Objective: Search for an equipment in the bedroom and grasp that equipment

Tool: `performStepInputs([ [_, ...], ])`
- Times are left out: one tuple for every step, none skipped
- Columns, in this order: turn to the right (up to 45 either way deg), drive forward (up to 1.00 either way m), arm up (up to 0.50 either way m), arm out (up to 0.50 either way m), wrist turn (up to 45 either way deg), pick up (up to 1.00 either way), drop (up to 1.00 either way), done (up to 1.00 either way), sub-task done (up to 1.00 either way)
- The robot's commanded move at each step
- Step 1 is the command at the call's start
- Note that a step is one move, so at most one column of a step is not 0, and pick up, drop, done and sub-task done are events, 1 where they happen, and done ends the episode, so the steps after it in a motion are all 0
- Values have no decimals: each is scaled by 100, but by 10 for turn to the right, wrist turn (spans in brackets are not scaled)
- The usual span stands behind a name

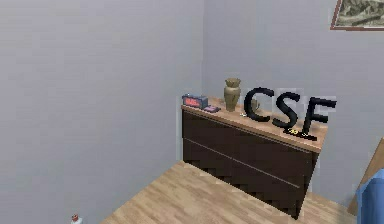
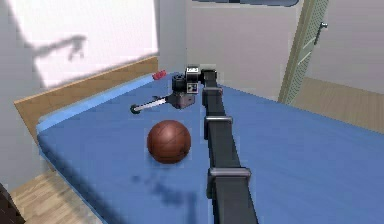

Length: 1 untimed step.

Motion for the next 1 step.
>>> performStepInputs([
  [0, 0, 0, 0, 210, 0, 0, 0, 0],
])
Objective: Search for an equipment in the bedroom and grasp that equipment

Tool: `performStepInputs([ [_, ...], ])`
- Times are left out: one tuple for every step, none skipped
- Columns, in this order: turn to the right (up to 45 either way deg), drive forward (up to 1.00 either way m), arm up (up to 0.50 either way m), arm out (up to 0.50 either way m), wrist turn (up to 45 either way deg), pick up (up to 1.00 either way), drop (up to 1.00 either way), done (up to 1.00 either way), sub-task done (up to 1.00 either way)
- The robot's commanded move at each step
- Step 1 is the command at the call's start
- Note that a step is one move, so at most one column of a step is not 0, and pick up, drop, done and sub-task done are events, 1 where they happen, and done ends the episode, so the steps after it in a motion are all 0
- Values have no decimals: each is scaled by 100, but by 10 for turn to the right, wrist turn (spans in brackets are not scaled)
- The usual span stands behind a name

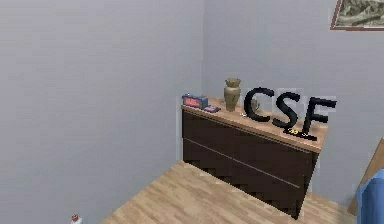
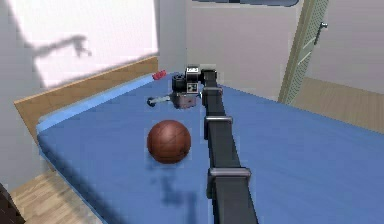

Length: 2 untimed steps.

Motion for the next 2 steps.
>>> performStepInputs([
  [0, 0, -30, 0, 0, 0, 0, 0, 0],
  [0, 0, 0, 0, 0, 100, 0, 0, 0],
])
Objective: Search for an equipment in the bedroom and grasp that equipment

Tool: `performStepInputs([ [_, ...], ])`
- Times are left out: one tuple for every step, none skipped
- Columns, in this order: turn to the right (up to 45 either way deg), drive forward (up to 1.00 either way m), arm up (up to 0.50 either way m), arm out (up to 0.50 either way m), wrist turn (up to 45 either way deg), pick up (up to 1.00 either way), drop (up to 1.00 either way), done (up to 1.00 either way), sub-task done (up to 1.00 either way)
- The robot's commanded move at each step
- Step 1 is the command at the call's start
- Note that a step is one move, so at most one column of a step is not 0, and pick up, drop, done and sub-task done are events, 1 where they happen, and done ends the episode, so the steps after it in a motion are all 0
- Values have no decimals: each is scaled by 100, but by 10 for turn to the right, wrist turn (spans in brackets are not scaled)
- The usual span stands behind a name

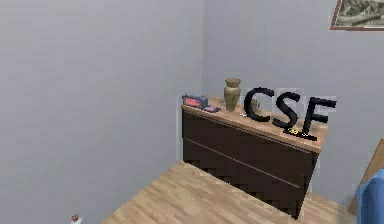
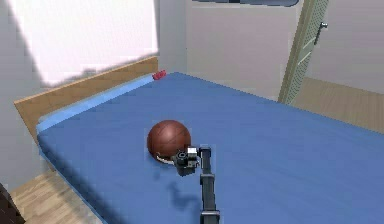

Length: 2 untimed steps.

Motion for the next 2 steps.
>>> performStepInputs([
  [0, 0, 10, 0, 0, 0, 0, 0, 0],
  [0, 0, 0, 0, 0, 0, 0, 100, 0],
])
